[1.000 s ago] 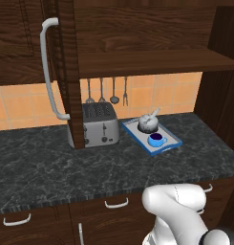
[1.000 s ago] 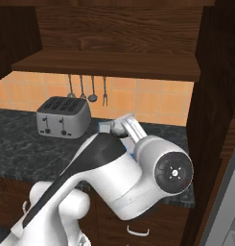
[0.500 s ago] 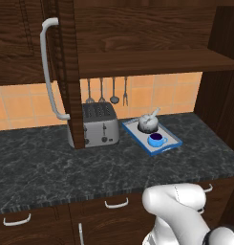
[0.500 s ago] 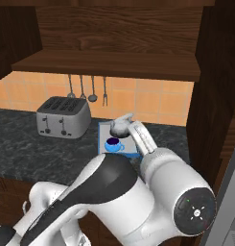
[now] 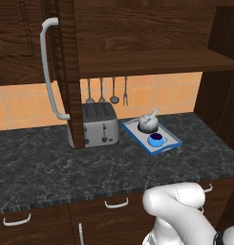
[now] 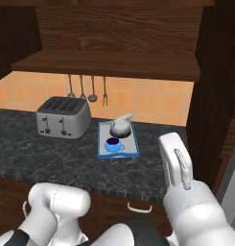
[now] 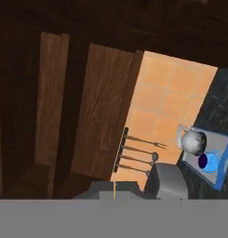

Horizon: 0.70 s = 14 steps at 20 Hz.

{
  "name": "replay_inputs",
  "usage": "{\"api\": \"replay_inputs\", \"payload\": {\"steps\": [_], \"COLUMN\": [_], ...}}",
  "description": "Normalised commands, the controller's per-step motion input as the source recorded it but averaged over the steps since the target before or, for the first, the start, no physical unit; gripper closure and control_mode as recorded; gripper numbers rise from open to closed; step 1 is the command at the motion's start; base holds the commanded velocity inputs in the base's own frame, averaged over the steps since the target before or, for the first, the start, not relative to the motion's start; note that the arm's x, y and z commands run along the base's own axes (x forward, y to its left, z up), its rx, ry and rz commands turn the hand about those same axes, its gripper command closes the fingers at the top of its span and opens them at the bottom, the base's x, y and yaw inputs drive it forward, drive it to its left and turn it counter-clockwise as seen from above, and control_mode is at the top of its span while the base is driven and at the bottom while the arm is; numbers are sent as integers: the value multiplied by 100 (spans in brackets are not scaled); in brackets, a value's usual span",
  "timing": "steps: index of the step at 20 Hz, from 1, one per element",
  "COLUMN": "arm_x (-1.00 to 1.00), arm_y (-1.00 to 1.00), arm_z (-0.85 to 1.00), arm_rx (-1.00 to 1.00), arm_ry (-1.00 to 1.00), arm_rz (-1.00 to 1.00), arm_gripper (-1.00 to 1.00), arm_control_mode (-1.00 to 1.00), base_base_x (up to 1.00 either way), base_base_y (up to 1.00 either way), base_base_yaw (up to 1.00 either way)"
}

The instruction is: Pick the kettle from the counter and place it on the tray. Then pick the mug from the cabinet and place it on the tray. Then close the cabinet doors.

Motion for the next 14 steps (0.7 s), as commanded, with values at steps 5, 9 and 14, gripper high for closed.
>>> {"api": "replay_inputs", "payload": {"steps": [5,9,14], "arm_x": [-25,-33,-8], "arm_y": [-15,-29,-41], "arm_z": [15,3,2], "arm_rx": [21,15,14], "arm_ry": [-32,-21,-12], "arm_rz": [0,0,0], "arm_gripper": [100,100,100], "arm_control_mode": [-100,-100,-100], "base_base_x": [0,0,0], "base_base_y": [0,0,0], "base_base_yaw": [0,0,0]}}
